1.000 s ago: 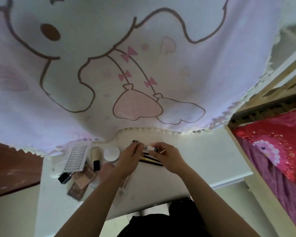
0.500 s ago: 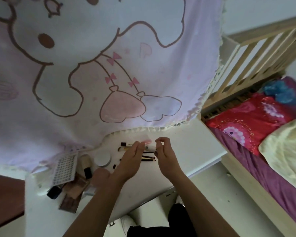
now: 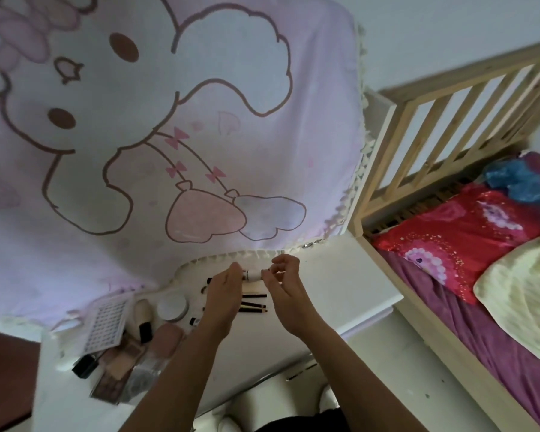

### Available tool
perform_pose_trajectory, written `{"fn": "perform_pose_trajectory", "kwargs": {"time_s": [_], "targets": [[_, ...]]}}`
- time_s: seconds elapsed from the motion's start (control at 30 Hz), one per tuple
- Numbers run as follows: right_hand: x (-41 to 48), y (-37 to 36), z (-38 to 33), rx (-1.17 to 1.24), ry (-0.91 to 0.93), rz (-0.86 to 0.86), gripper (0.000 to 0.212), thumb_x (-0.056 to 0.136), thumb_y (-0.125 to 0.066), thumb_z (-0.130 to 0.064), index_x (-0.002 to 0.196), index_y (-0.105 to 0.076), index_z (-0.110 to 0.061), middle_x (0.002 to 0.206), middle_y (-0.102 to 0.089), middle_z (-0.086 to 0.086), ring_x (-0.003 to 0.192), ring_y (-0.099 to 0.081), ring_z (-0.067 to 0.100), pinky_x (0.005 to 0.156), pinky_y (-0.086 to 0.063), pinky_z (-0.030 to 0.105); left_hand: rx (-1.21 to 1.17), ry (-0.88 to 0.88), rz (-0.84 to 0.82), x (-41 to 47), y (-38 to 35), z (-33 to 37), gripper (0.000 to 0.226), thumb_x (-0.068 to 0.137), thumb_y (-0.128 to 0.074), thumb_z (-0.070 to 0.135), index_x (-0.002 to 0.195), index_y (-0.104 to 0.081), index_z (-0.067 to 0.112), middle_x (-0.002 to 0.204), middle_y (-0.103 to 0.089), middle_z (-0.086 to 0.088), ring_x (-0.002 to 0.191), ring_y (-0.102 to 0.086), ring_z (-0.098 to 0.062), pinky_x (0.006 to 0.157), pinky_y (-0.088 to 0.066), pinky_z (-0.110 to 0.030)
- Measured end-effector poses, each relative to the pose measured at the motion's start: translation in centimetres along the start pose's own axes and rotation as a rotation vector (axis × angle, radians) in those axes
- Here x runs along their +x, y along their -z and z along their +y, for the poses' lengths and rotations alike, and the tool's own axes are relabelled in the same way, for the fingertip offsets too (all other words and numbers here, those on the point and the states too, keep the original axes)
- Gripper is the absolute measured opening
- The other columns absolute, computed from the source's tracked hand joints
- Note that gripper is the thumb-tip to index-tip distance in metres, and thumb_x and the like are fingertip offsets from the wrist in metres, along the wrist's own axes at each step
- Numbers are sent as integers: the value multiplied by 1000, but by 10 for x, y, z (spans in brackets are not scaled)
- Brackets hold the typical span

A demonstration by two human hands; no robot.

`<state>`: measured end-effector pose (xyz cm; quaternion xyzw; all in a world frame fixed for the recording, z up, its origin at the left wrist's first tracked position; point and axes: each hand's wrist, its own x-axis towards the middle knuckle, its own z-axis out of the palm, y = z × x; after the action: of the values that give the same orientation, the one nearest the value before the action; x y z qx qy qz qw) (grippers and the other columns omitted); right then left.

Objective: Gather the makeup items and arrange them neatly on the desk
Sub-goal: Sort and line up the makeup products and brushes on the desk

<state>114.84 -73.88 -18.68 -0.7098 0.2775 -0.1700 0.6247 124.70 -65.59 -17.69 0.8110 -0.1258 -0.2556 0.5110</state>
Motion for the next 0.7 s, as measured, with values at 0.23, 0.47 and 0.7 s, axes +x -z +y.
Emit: {"fn": "perform_pose_trajectory", "kwargs": {"time_s": [0.23, 0.47, 0.7], "targets": [[12, 23, -8, 154, -210, -64, 28, 98, -58, -38, 100, -62, -10, 93, -71, 13, 73, -65, 14, 65, -50, 22, 50, -131, 9, 2, -7, 9, 36, 103, -37, 25, 70, -45, 15, 63, -41, -1, 59, -35, -11, 54, -30, -26], [18, 36, -15, 260, -346, -203, 39, 97, -56, -47, 111, -70, -13, 88, -73, 5, 73, -65, 16, 69, -51, 27, 13, -150, -31, 7, -13, 7, 38, 105, -38, 28, 72, -48, 12, 64, -43, -1, 57, -36, -9, 56, -33, -24], [24, 48, -5, 109, -155, -124, 23, 87, -75, -27, 110, -75, -27, 90, -72, -6, 80, -64, 5, 74, -51, 17, 5, -122, 19, 12, -20, 8, 41, 102, -41, 25, 63, -43, 15, 57, -39, 4, 55, -33, -9, 55, -29, -27]]}}
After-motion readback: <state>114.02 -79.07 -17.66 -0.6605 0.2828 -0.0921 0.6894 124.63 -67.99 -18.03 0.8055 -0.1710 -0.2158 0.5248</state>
